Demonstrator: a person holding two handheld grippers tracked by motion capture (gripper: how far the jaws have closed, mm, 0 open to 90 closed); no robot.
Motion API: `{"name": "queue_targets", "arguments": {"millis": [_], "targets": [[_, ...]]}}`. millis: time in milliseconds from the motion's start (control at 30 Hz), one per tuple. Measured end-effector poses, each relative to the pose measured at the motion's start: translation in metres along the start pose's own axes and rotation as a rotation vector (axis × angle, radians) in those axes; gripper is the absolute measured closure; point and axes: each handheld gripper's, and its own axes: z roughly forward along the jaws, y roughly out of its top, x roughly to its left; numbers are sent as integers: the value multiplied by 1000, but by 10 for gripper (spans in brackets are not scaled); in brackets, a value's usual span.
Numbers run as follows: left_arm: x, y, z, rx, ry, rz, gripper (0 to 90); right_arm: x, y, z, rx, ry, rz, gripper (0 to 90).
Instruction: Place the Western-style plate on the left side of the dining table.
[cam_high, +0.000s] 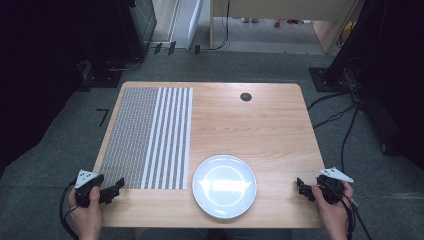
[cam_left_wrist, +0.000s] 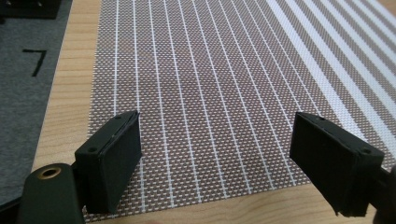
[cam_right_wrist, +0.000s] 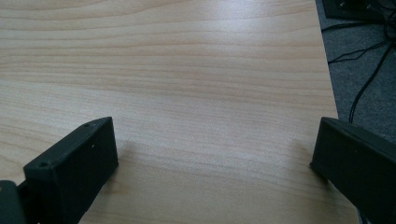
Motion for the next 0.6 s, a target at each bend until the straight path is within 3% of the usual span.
{"name": "queue_targets", "arguments": {"millis": [167, 333, 600], "targets": [[-1, 0, 0, -2, 4, -2, 150, 0, 0, 0, 0, -1, 0, 0], [-7, 0, -1, 4, 49, 43, 149, 1, 1, 1, 0, -5, 3, 0], [-10, 1, -4, -29, 65, 31, 149, 2, 0, 0, -1, -4, 4, 0]]}}
